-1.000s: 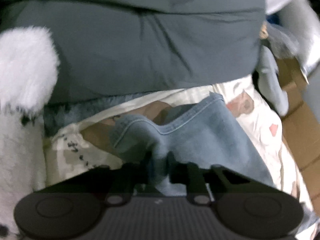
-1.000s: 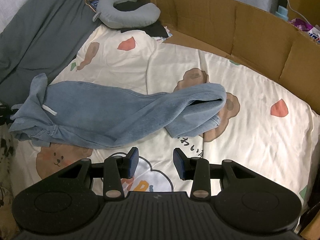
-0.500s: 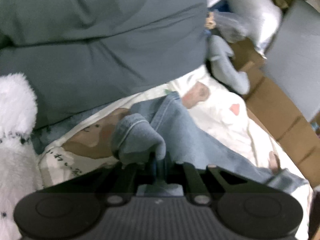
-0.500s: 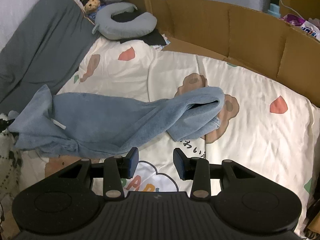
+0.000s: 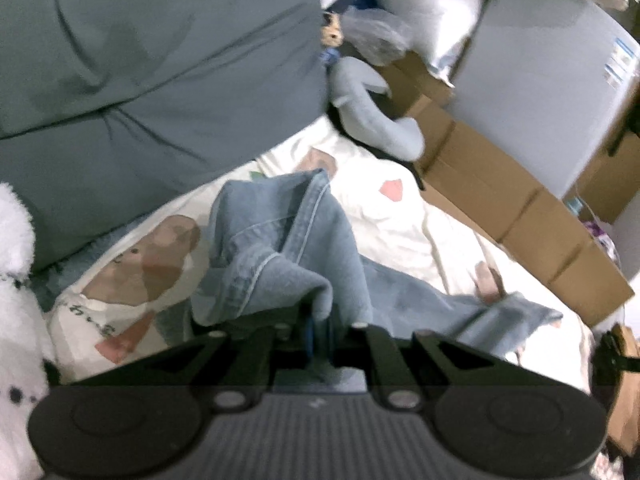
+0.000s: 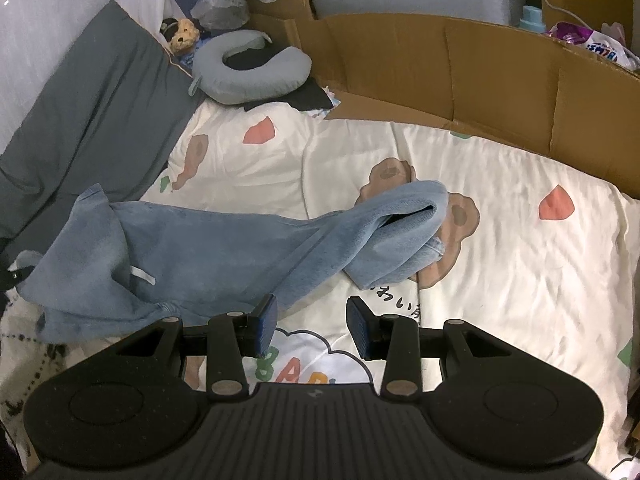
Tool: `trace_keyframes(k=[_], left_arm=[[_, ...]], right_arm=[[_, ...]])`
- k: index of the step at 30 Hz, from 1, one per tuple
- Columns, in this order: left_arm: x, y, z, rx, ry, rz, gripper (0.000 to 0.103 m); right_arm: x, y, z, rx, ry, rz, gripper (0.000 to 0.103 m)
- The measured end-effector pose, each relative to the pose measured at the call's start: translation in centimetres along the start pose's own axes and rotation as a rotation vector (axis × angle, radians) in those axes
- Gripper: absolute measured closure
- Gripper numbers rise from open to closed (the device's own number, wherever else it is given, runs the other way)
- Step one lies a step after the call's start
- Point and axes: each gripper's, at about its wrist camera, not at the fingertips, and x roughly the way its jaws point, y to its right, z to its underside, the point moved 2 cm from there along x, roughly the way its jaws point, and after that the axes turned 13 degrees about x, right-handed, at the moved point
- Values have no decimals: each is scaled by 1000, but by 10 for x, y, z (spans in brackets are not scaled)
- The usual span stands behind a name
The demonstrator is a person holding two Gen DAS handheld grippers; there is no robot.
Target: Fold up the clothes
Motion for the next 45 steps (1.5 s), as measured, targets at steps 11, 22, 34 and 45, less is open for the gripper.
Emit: trace_keyframes(k=[11,22,34,45], left_arm=[[30,58,15,47,-68,122,96],[85,95,35,53,-119,174,90],[59,88,50,105,-132,161,48],[44,6,55,-40,-110,-54,32]], right_arm=[[-2,5,2,22,3,-13,58],[5,14,6,24,-14,3,58],[21,10,18,5,-56,0,58],[28,4,27,-22,-86,0,58]])
